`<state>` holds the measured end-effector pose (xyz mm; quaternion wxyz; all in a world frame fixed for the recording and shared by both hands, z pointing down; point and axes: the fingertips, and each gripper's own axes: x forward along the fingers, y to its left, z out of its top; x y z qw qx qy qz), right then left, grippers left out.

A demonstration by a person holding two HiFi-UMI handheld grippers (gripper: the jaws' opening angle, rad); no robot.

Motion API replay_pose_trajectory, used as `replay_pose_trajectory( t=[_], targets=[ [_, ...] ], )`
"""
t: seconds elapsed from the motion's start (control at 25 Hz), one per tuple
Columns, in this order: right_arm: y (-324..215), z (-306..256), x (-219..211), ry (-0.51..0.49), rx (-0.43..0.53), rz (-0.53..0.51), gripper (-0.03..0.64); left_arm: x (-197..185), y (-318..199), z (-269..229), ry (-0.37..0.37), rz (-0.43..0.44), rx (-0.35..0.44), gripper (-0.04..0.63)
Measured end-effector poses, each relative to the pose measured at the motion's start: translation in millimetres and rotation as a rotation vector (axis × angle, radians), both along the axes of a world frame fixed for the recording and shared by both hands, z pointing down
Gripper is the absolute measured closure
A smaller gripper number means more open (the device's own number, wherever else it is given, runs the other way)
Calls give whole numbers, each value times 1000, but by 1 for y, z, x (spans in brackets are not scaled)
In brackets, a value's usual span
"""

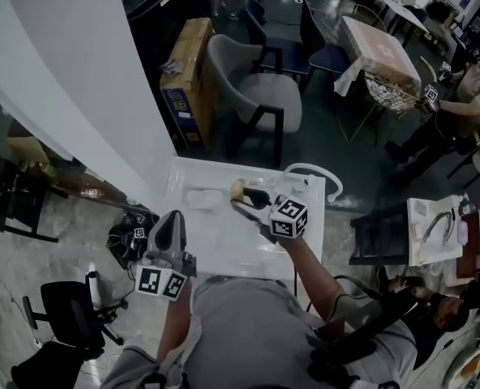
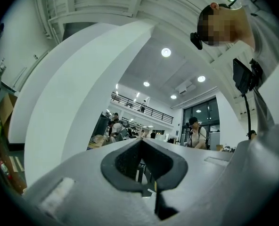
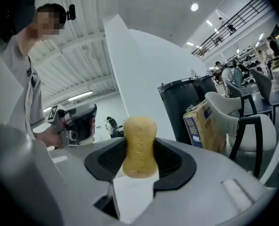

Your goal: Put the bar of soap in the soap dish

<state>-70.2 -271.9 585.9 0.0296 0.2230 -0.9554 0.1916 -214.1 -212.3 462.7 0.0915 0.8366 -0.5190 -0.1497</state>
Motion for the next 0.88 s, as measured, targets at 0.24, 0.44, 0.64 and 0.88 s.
replay_pose_trajectory(
  t=[0.24,0.44,0.64,0.88],
  targets=[
    [-9,41,-25,202,70,-19,430,-18,3,-2,-6,-57,-5,601],
    [-12,79,-42,377,99,-43,431,-31,9,-1,-19,-93,-8,601],
    [-20,118,-59,544,127,-110,430,-46,15,3,-20,-135,-23,601],
    [-34,172,-70,753,146,-206,431,-56,19,7,-26,-163,-36,601]
  ],
)
